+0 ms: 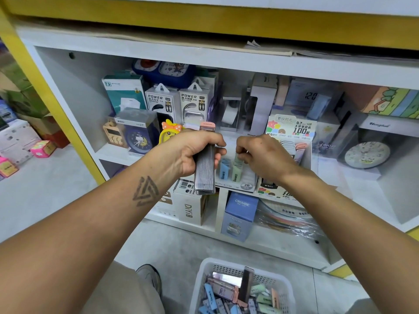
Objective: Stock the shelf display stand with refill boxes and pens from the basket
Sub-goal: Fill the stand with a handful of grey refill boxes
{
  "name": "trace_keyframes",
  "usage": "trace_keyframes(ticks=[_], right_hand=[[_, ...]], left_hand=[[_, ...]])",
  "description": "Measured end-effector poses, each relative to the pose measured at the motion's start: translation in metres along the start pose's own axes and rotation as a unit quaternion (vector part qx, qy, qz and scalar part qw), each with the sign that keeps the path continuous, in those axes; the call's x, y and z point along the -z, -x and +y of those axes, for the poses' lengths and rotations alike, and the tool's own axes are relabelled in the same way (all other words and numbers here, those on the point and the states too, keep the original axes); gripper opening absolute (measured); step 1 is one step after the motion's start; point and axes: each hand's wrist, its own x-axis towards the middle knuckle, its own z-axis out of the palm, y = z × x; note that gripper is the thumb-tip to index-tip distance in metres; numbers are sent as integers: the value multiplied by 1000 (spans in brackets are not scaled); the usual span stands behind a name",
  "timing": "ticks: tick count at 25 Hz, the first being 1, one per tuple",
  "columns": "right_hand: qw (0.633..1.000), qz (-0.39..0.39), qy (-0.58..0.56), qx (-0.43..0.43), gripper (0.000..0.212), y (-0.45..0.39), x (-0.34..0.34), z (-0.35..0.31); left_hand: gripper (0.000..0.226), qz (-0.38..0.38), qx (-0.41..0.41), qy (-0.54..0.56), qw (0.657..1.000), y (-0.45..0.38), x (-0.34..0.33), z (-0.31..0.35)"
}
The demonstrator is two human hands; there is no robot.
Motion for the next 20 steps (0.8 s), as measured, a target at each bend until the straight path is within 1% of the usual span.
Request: trace_keyframes(ticks=[3,6,9,11,13,14,15,16,17,18,19,20], right_hand=[[1000,22,14,4,9,0,-2,1],[1000,6,6,6,11,-1,-1,1],[998,-29,52,-9,12,-1,0,-1],[991,-71,107,-25,20,-1,1,-5],[988,-92,120,-33,29,-2,4,-9],[992,-80,90,-39,31,-3,6,-12],[997,-51,28,-57,30,-3,10,-14],[994,-13,-67,-88,26,-3,15,-17],[974,19,-189,-126,21,-2,21,-20],[935,36,-312,-163,15,0,28,-23],[898,42,-396,-188,11,2,35,-25],[879,41,-431,-199,12,5,41,-24]], left_hand=[[12,-2,0,-1,1000,0,-1,0],[13,-4,-1,-2,1000,1,0,1],[14,-7,-2,0,1000,0,1,1],[13,-11,-3,-6,1000,-1,0,0],[12,-21,-4,-21,1000,-1,-1,0],[12,-31,-3,-31,999,0,-2,0],[13,-46,-2,-41,998,1,-4,0],[15,-64,-2,-50,997,2,-7,-1],[17,-83,-2,-58,995,3,-11,-1],[19,-100,-3,-65,993,4,-15,-1],[20,-117,-4,-75,990,5,-19,-2],[20,-132,-7,-86,987,6,-25,-3]])
